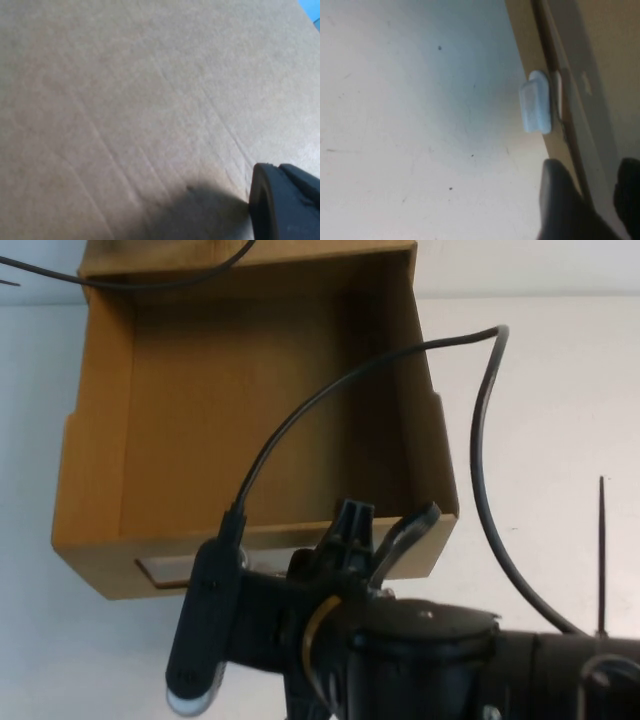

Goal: Open the shoe box
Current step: 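Pull the top drawer of the cardboard box fully open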

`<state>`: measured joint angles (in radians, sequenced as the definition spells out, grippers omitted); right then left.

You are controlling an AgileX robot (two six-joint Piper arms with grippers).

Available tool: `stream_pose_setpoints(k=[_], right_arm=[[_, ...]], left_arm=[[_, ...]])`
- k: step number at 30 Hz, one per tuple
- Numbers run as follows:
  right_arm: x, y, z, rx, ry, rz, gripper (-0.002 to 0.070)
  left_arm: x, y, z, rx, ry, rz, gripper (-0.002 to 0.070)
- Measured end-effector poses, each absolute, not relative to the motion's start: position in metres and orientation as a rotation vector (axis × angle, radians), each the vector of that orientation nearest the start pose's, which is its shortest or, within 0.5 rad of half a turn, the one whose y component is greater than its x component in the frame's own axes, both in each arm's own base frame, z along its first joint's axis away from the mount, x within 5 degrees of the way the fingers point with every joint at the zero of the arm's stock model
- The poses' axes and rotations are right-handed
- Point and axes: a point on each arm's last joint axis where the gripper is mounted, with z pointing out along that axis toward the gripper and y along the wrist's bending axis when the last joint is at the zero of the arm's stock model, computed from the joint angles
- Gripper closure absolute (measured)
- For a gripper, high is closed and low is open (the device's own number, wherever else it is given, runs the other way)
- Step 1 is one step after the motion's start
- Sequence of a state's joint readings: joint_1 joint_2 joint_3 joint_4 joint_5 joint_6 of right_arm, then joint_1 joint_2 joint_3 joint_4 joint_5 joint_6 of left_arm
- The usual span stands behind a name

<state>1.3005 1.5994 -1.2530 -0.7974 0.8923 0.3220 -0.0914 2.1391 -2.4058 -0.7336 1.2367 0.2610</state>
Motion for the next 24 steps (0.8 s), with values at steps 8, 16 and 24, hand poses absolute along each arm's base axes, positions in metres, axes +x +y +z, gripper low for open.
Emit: stream_pose_setpoints(k=[8,16,24], right_arm=[[0.113,0.305,0.319,-1.492,1.765,-0.204,0.04],[0.108,0.28,0.361,-1.354,1.801,-0.136,0.0512],[0.137,0.246,0.413,-1.056,1.842,-0.094,0.068]], left_arm=[[0.45,-0.099,0.406,0.419,2.228,-0.846,0.068],[0.433,-0.096,0.436,0.457,2.168,-0.797,0.068],[0.393,-0.092,0.487,0.503,2.044,-0.752,0.068]])
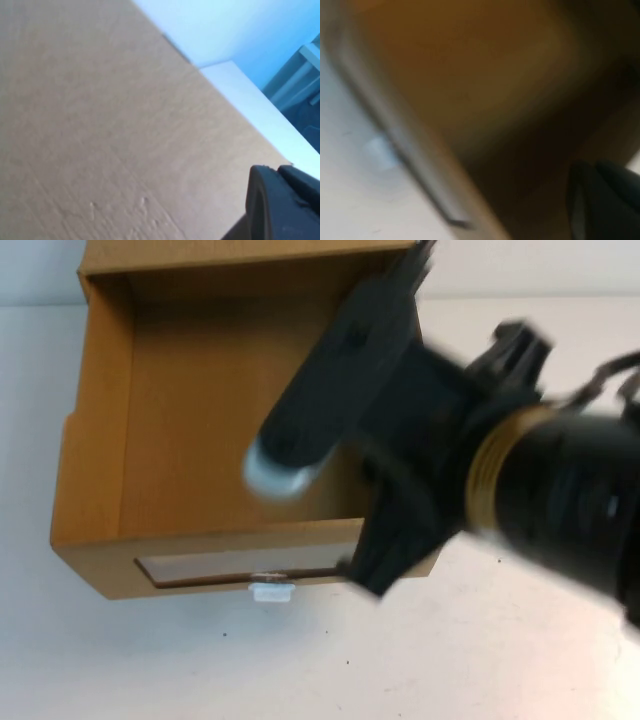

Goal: Open the shoe box
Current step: 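Pull the top drawer of the cardboard box fully open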

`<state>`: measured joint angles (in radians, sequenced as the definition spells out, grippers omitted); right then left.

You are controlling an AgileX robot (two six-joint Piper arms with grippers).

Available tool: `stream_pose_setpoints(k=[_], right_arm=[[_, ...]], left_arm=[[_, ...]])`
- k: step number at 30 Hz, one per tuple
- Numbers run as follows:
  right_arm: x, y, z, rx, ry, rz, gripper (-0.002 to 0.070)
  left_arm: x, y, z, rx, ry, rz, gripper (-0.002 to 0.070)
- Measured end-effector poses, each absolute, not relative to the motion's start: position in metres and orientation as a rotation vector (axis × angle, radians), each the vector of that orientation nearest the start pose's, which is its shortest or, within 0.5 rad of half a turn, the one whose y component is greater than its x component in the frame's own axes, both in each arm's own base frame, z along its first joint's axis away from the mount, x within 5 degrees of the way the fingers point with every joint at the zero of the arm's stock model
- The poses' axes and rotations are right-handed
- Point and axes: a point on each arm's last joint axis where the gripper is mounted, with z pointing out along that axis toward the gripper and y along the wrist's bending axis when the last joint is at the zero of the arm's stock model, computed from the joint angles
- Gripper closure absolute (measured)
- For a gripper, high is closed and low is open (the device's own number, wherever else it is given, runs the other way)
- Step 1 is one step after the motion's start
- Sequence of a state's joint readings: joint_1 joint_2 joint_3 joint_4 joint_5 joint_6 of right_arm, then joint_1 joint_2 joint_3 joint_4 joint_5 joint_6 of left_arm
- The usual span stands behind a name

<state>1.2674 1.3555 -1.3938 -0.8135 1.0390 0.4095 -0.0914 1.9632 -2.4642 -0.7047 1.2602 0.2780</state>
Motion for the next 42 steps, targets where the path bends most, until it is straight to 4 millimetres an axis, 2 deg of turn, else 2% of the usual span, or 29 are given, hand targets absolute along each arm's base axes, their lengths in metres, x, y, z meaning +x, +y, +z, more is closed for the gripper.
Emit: stream_pose_setpoints(k=[6,10,15,20,25,29,32,36,42], right_arm=[[0.193,0.202,0.437,-0.751,1.94,-0.179,0.0686],[0.23,0.162,0.438,-0.567,2.037,-0.183,0.0687],[0.265,0.107,0.431,-0.397,2.171,-0.067,0.0689],[0.279,0.062,0.43,-0.252,2.202,0.049,0.0689],[0.267,0.045,0.42,-0.18,2.154,0.128,0.0689],[0.24,0.043,0.403,-0.132,2.083,0.212,0.0689],[0.215,0.042,0.387,-0.082,2.021,0.278,0.0689],[0.184,0.035,0.365,-0.05,1.903,0.28,0.0689],[0.148,0.026,0.326,-0.003,1.796,0.276,0.0689]], left_arm=[[0.364,-0.085,0.515,0.529,1.991,-0.634,0.068],[0.338,-0.079,0.526,0.544,1.991,-0.565,0.068],[0.306,-0.075,0.518,0.609,2.041,-0.524,0.068],[0.272,-0.067,0.494,0.586,2.076,-0.458,0.068],[0.226,-0.056,0.475,0.526,1.956,-0.337,0.068],[0.187,-0.044,0.449,0.412,1.812,-0.249,0.068],[0.159,-0.034,0.422,0.323,1.702,-0.173,0.068],[0.126,-0.023,0.383,0.224,1.601,-0.118,0.068],[0.092,-0.018,0.334,0.194,1.581,-0.113,0.068]])
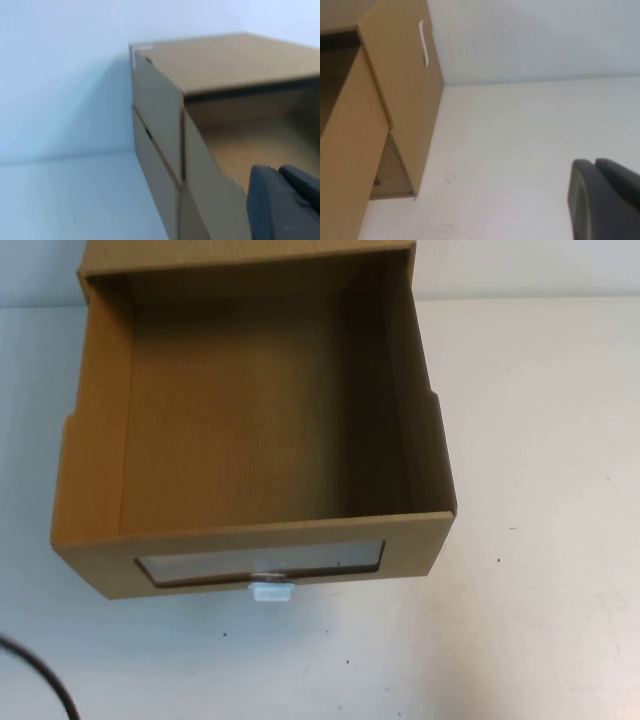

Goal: Open the shoe box
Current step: 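Pull the top drawer of the cardboard box fully open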

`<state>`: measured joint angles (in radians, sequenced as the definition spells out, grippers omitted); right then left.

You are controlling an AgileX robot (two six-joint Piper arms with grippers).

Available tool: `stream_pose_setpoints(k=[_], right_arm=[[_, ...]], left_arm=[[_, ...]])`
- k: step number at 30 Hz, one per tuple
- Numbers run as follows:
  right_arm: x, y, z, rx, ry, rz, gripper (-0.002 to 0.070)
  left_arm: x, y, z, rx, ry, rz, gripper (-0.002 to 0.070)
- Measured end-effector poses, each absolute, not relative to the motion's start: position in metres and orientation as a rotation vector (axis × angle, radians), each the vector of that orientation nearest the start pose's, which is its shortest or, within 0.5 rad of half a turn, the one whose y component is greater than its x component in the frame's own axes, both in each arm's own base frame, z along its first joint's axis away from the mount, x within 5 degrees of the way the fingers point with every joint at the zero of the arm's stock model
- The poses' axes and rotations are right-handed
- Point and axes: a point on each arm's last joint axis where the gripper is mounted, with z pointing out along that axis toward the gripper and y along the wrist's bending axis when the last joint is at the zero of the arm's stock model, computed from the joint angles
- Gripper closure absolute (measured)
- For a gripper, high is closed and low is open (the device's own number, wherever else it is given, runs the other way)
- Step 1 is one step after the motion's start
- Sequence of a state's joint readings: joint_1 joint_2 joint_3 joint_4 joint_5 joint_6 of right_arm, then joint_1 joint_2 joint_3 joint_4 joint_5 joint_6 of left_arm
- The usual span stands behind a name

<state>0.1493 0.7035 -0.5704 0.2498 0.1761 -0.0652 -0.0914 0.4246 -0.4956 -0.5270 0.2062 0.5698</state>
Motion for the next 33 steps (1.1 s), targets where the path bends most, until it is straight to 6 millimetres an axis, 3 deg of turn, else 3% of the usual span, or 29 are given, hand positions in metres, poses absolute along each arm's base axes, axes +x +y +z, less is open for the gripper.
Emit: stream_pose_setpoints(k=[9,18,23,33], right_arm=[[0.115,0.018,0.279,0.055,1.719,0.283,0.0689],[0.109,0.015,0.251,0.074,1.713,0.261,0.0689],[0.109,0.014,0.25,0.078,1.699,0.256,0.0689],[0.109,0.014,0.25,0.087,1.696,0.262,0.0689]], left_arm=[[0.062,-0.018,0.257,0.214,1.652,-0.152,0.068],[0.063,-0.013,0.2,0.146,1.7,-0.131,0.068],[0.063,-0.012,0.188,0.132,1.727,-0.13,0.068],[0.063,-0.013,0.187,0.078,1.738,-0.182,0.068]])
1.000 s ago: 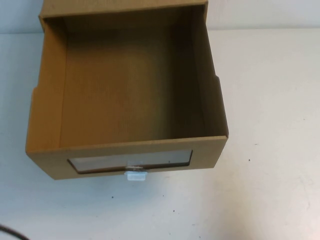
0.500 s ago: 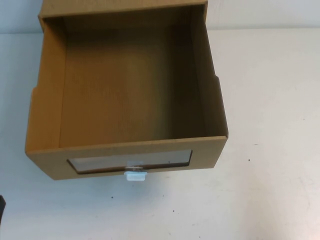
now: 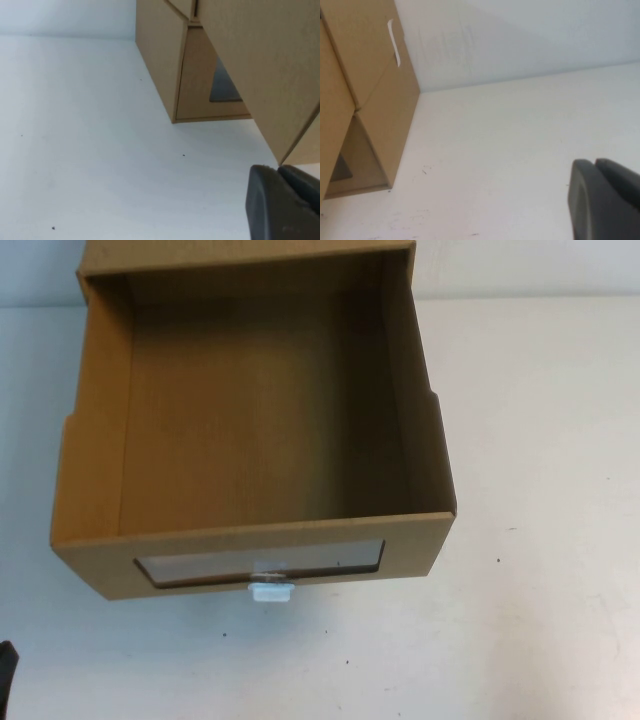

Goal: Open the shoe box
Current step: 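Pull the top drawer of the cardboard box fully open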

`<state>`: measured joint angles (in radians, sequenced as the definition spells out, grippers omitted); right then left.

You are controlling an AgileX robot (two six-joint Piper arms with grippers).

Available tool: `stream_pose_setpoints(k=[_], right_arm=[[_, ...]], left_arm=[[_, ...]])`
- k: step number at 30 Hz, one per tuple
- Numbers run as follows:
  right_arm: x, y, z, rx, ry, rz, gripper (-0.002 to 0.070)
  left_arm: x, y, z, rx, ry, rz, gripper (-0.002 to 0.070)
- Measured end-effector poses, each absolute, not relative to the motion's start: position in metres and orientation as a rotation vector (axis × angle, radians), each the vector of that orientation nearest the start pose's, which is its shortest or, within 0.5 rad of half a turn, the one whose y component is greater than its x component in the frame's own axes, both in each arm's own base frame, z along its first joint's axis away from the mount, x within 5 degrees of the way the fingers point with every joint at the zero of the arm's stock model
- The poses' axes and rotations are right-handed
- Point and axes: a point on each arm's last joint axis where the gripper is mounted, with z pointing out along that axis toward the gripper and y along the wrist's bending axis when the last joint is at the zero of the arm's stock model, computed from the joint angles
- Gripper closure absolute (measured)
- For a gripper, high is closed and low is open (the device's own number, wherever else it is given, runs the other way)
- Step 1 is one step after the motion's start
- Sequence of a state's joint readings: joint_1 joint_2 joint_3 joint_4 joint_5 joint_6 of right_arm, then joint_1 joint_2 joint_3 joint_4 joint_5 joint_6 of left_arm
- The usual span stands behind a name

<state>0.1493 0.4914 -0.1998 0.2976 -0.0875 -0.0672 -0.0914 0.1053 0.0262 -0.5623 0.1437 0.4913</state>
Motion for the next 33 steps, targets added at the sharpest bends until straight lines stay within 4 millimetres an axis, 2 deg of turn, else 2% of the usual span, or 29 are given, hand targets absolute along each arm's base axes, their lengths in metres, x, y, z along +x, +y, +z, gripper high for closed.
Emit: stream_pose_setpoints(k=[18,22,27,33], right_arm=[[0.109,0.014,0.25,0.093,1.696,0.266,0.0689],[0.108,0.013,0.246,0.032,1.707,0.206,0.0689],[0.096,0.006,0.232,0.011,1.69,0.093,0.0689],[0.071,-0.001,0.202,0.054,1.615,0.037,0.0689]], left_arm=[[0.063,-0.013,0.187,0.068,1.739,-0.191,0.068],[0.063,-0.013,0.187,0.068,1.739,-0.191,0.068],[0.063,-0.013,0.187,0.068,1.739,-0.191,0.068],[0.063,-0.013,0.187,0.068,1.739,-0.191,0.068]])
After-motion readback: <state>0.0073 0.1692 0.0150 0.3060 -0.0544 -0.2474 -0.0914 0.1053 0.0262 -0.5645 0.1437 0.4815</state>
